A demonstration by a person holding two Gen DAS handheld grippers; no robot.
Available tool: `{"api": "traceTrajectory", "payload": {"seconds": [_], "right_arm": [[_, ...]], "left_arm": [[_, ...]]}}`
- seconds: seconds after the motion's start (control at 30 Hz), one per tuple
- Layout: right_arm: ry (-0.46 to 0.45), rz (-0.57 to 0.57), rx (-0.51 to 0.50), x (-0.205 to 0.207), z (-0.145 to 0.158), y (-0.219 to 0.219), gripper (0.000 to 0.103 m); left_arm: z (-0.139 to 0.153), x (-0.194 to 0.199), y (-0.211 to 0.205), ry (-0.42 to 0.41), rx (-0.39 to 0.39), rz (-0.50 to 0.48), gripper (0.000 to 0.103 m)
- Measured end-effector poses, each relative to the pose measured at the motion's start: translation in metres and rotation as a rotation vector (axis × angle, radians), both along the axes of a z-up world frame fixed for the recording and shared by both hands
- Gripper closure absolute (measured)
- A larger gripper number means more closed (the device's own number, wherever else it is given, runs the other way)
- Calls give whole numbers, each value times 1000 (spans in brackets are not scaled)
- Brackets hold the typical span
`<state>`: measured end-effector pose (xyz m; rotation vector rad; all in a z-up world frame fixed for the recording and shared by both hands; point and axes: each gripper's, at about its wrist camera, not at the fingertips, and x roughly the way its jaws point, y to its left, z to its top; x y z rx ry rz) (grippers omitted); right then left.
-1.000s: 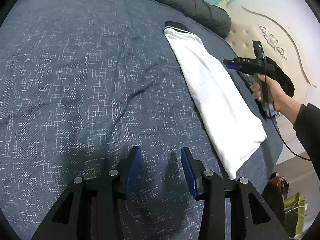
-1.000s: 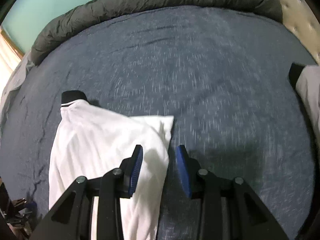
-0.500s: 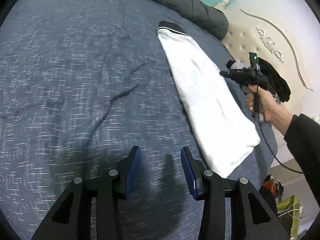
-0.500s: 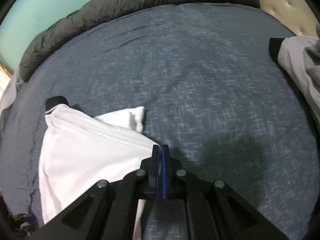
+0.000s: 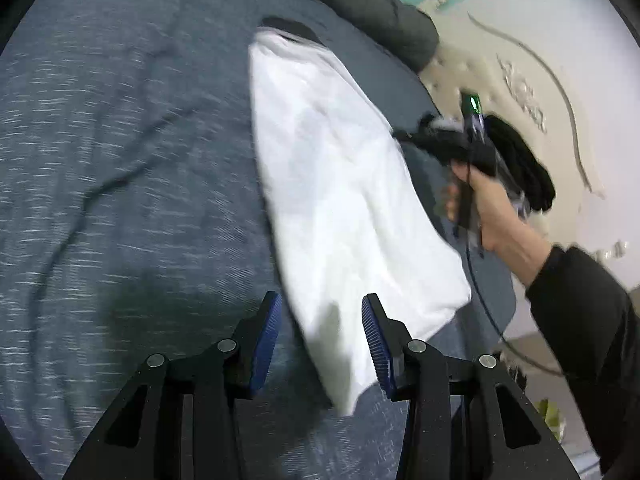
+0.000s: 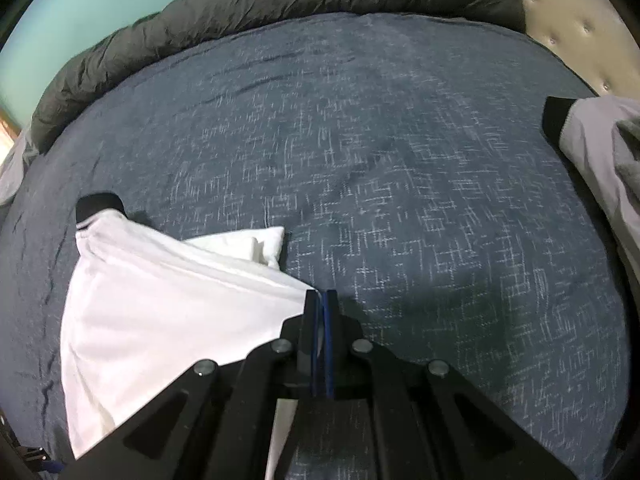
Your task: Fold clothes
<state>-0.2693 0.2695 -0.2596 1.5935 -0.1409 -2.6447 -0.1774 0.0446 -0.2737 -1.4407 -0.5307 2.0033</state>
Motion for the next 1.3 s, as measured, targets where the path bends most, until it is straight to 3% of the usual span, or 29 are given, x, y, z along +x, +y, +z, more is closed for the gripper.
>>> {"api": "traceTrajectory", "payload": {"seconds": [0.17,0.33,0.37,0.4,0.5,0.57,0.73,0.87,1.0,1.03,1.07,1.17,1.3], "right_arm": [[-16,5,-5,-7,-6,-2,101],[-17,26,-49,29,20,10,97],[-10,42,-59,38,27,9,89],[-6,62,-78,50,34,5,74],[-22,112,-142,94,54,17,68],[-56,150,-196,129,62,20,68],[-149,220,-197,204,62,11,68],[-196,221,-171,242,49,10,68],[-211,187,-191,266,38,23,68],[-204,185,-213,271,39,24,68],[-197,183,-235,276,39,26,69],[-197,190,-256,280,30,26,93],[-175,167,-325,284,31,34,100]], "left_arm": [[-15,3,14,-54,-25,-26,58],[-20,9,22,-84,9,-45,59],[-21,11,24,-86,2,-51,59],[-22,12,25,-88,-4,-54,59],[-23,18,23,-101,-1,-51,59],[-21,22,21,-109,-1,-48,59],[-16,30,19,-112,-17,-58,59],[-18,32,20,-116,-28,-56,60],[-21,36,21,-123,-32,-51,87],[-21,37,21,-123,-32,-50,89],[-21,38,20,-123,-30,-49,91],[-17,40,16,-117,-24,-45,98],[-11,42,13,-110,-10,-53,100]]}}
